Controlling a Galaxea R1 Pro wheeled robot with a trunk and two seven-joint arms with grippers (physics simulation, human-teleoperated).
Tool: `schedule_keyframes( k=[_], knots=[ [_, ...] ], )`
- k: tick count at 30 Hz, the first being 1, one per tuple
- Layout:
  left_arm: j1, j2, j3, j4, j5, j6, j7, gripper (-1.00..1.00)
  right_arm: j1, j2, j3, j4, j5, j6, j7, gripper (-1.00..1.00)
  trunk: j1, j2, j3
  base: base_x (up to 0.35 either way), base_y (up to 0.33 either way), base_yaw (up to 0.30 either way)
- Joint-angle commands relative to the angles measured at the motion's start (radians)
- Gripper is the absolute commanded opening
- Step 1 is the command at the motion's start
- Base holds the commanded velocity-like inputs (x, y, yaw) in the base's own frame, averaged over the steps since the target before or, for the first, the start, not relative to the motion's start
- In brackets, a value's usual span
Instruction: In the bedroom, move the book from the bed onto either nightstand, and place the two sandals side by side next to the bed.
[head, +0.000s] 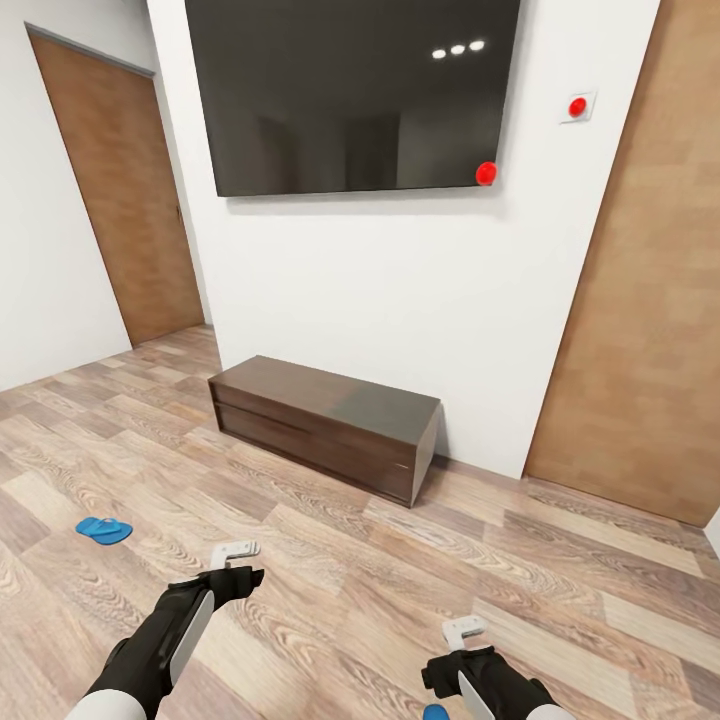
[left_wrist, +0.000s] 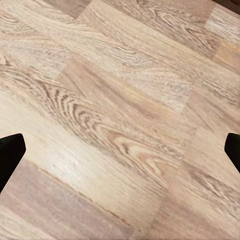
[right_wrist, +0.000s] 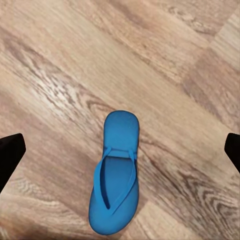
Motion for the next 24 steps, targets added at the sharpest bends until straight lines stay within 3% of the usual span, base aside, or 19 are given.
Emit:
schedule_keyframes(
  k=[1, 24],
  knots=[
    [0.0, 0.0, 0.001, -0.001, 0.008, 0.006, 0.0, 1.0, 0.0, 0.0, 0.005, -0.002, 0.007, 0.007, -0.001, 1.0, 0.0, 0.0, -0.001, 0.017, 0.0, 0.0],
    [0.0, 0.0, 0.001, -0.001, 0.008, 0.005, 0.0, 1.0, 0.0, 0.0, 0.005, -0.002, 0.007, 0.007, -0.001, 1.0, 0.0, 0.0, -0.001, 0.013, 0.0, 0.0]
  ],
)
